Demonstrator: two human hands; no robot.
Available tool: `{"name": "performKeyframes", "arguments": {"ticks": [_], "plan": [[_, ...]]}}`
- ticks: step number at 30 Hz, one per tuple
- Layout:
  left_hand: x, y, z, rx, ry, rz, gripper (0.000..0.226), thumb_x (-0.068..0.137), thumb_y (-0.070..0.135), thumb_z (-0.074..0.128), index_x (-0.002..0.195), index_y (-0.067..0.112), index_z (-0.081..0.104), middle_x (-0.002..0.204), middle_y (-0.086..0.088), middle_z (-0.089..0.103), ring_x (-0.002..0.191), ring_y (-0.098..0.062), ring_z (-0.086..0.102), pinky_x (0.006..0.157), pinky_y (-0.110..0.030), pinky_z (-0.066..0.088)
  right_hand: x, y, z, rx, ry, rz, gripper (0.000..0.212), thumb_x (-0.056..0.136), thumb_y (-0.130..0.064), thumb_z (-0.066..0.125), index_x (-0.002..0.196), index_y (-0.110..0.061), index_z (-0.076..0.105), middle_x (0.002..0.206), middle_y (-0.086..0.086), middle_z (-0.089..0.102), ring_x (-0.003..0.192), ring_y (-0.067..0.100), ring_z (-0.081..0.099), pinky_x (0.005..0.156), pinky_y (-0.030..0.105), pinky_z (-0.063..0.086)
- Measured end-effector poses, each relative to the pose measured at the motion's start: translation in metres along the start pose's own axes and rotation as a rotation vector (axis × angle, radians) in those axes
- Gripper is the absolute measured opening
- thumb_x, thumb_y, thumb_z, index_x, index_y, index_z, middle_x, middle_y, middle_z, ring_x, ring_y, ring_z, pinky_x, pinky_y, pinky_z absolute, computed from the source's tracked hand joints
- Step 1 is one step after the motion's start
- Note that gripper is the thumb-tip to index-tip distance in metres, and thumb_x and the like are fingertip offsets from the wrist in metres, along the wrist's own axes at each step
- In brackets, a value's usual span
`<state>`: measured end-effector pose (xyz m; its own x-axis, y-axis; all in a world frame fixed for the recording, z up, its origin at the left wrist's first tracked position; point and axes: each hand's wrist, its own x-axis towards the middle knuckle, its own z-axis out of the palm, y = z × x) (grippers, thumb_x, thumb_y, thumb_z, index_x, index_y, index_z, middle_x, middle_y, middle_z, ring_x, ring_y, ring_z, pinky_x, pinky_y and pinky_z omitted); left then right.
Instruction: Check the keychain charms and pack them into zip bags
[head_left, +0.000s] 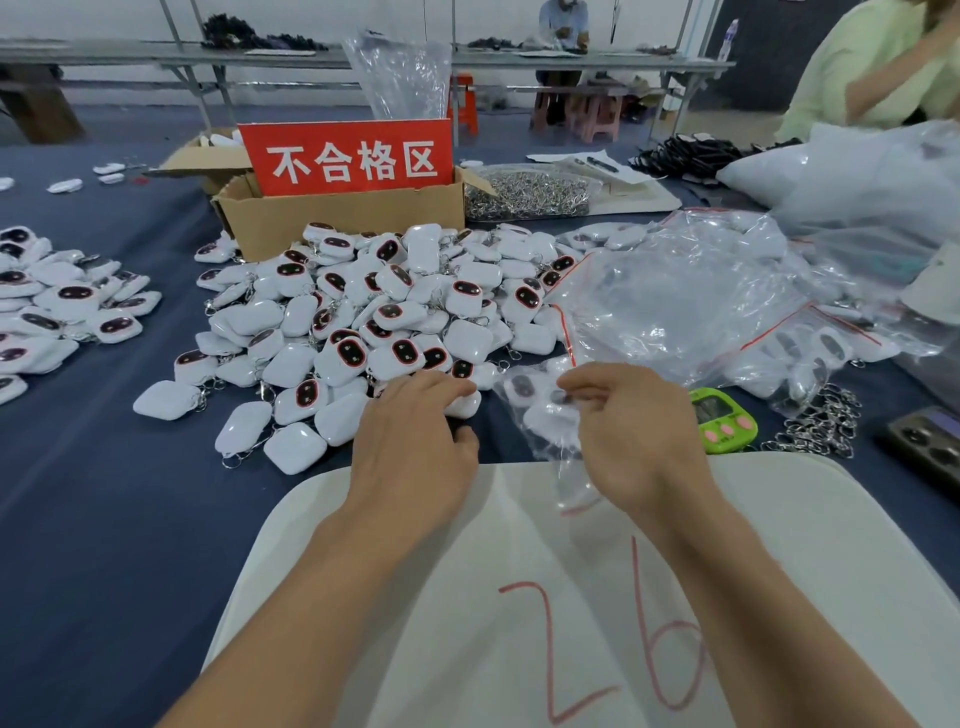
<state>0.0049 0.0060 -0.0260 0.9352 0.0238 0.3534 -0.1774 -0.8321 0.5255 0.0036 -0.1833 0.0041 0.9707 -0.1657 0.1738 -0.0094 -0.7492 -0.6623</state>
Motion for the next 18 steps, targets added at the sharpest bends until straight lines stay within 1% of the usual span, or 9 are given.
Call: {"name": "performKeyframes", "arguments": {"ticks": [2, 5, 7, 9, 11, 12, 14, 16, 18], "plan": [[0.000, 0.000, 0.000, 0.027, -0.010, 0.014, 0.041, 0.083, 0.013, 0.070, 0.123, 0.026, 0.071, 0.127, 0.008, 0.066, 0.118, -0.019, 0.056, 0.098, -0.029, 0.036, 0.001, 0.002, 0.000, -0.051, -0.083, -0.003, 0.042, 0.084, -0.005, 0.055, 0.113, -0.026, 0.077, 0.116, -0.007, 0.076, 0.112, 0.016, 0.068, 0.102, 0.026, 0.048], [0.002, -0.001, 0.001, 0.060, -0.017, 0.004, 0.038, 0.088, 0.017, 0.067, 0.124, 0.027, 0.071, 0.124, 0.007, 0.066, 0.115, -0.022, 0.056, 0.098, -0.034, 0.040, -0.001, 0.002, -0.001, 0.048, 0.040, 0.008, 0.050, 0.088, -0.007, 0.052, 0.129, -0.030, 0.069, 0.126, -0.010, 0.071, 0.117, 0.011, 0.062, 0.095, 0.017, 0.039], [0.003, -0.002, 0.000, 0.073, -0.028, -0.001, 0.035, 0.092, 0.021, 0.065, 0.126, 0.027, 0.070, 0.124, 0.007, 0.064, 0.115, -0.022, 0.054, 0.098, -0.035, 0.040, -0.001, 0.001, -0.003, 0.136, 0.162, 0.035, 0.058, 0.089, -0.003, 0.047, 0.137, -0.033, 0.063, 0.131, -0.010, 0.067, 0.107, -0.002, 0.057, 0.090, 0.008, 0.033], [0.002, -0.002, 0.000, 0.102, -0.037, 0.006, 0.030, 0.096, 0.024, 0.060, 0.125, 0.028, 0.070, 0.124, 0.008, 0.063, 0.114, -0.021, 0.053, 0.097, -0.035, 0.040, 0.001, 0.000, -0.006, 0.220, 0.245, 0.059, 0.062, 0.090, 0.001, 0.043, 0.140, -0.030, 0.061, 0.135, -0.007, 0.065, 0.091, -0.016, 0.053, 0.078, -0.006, 0.028], [0.002, 0.000, -0.002, 0.126, -0.023, 0.011, 0.023, 0.101, 0.027, 0.055, 0.117, 0.029, 0.072, 0.119, 0.009, 0.065, 0.109, -0.021, 0.053, 0.093, -0.036, 0.039, -0.002, -0.001, -0.008, 0.302, 0.312, 0.043, 0.064, 0.088, 0.006, 0.040, 0.140, -0.024, 0.062, 0.134, -0.003, 0.066, 0.084, -0.032, 0.050, 0.072, -0.011, 0.027], [0.002, 0.001, -0.003, 0.130, 0.003, 0.006, 0.020, 0.103, 0.028, 0.052, 0.107, 0.029, 0.072, 0.113, 0.009, 0.066, 0.103, -0.021, 0.053, 0.088, -0.036, 0.038, -0.004, -0.003, -0.008, 0.332, 0.353, 0.030, 0.066, 0.086, 0.008, 0.038, 0.139, -0.022, 0.063, 0.132, -0.002, 0.067, 0.084, -0.035, 0.049, 0.073, -0.011, 0.027], [0.003, 0.005, -0.007, 0.118, 0.066, -0.032, 0.026, 0.105, 0.029, 0.048, 0.080, 0.029, 0.056, 0.094, 0.008, 0.063, 0.088, -0.022, 0.049, 0.077, -0.037, 0.032, -0.006, -0.005, -0.009, 0.345, 0.441, 0.006, 0.068, 0.082, 0.008, 0.036, 0.136, -0.021, 0.064, 0.127, -0.004, 0.070, 0.093, -0.021, 0.058, 0.077, -0.008, 0.030], [0.004, 0.007, -0.010, 0.062, 0.103, -0.091, 0.034, 0.105, 0.030, 0.045, 0.071, 0.026, 0.042, 0.079, 0.010, 0.056, 0.079, -0.024, 0.048, 0.070, -0.037, 0.028, -0.006, -0.005, -0.011, 0.313, 0.469, -0.015, 0.067, 0.076, 0.001, 0.033, 0.128, -0.023, 0.068, 0.118, -0.004, 0.074, 0.100, -0.001, 0.064, 0.078, -0.004, 0.034], [0.004, 0.008, -0.011, -0.004, 0.136, -0.160, 0.038, 0.105, 0.033, 0.042, 0.068, 0.021, 0.042, 0.066, 0.006, 0.052, 0.070, -0.024, 0.047, 0.060, -0.038, 0.026, -0.005, -0.002, -0.011, 0.291, 0.407, -0.020, 0.064, 0.068, -0.007, 0.030, 0.113, -0.027, 0.071, 0.105, -0.002, 0.075, 0.094, 0.009, 0.066, 0.075, 0.002, 0.038]]}}
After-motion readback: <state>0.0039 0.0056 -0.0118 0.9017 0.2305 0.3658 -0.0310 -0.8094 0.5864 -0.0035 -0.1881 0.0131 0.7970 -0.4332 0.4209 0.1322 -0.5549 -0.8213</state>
